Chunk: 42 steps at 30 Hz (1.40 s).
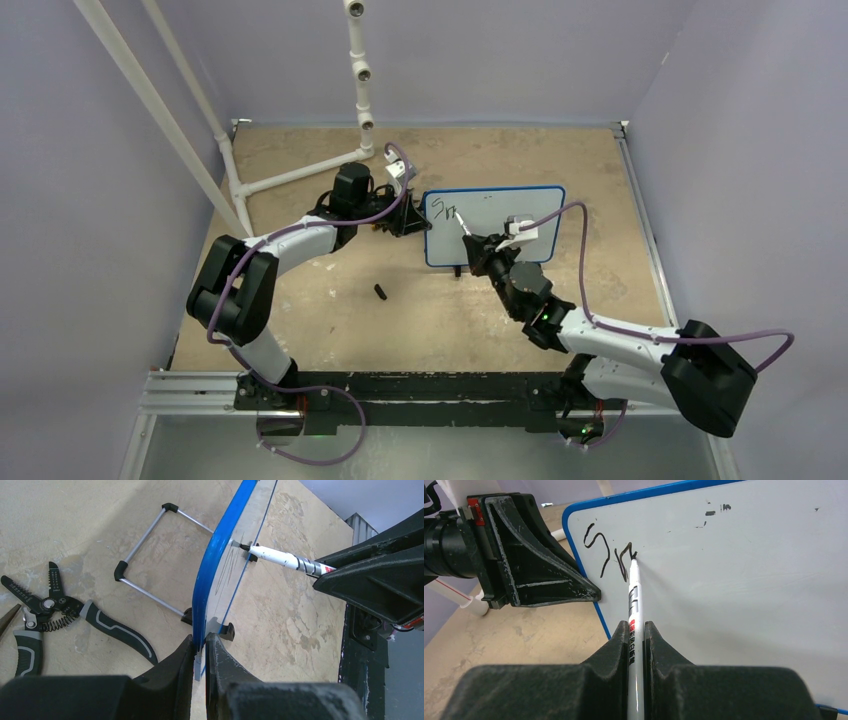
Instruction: Write a sentence on the whiteboard
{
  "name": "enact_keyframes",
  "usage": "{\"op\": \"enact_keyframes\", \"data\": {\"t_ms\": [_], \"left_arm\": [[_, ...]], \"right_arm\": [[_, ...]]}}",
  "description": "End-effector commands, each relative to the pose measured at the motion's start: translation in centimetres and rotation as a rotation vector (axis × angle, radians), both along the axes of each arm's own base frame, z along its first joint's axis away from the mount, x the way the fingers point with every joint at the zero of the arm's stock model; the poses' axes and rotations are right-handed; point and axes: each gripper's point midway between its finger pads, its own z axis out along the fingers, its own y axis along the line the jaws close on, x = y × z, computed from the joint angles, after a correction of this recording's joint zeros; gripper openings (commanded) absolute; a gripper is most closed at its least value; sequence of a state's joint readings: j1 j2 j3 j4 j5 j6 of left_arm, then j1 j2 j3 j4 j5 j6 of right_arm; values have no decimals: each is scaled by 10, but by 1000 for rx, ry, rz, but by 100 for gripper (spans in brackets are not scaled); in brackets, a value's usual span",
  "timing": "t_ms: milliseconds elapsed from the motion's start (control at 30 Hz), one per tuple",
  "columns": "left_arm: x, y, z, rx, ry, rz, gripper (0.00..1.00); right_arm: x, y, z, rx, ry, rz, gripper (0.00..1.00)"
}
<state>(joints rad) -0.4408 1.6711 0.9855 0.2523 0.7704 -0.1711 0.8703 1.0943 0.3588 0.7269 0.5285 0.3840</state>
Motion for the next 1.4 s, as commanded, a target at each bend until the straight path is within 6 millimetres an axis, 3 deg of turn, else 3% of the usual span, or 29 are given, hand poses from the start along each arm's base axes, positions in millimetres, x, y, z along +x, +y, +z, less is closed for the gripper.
{"op": "enact_keyframes", "data": {"t_ms": [0,600,1200,1367], "left_arm": [[4,-5,15,-17,-50,-18,0],[4,-5,14,-16,-48,-18,0],[4,-5,17,-19,-56,-18,0],[4,-5,18,-20,-57,-18,0]], "right_arm": [[6,2,21,32,-45,-17,0],[6,-21,31,67,-64,-116,0],[-5,-17,-11,60,64,-73,0],[-8,-20,-14,65,73,-72,0]]}}
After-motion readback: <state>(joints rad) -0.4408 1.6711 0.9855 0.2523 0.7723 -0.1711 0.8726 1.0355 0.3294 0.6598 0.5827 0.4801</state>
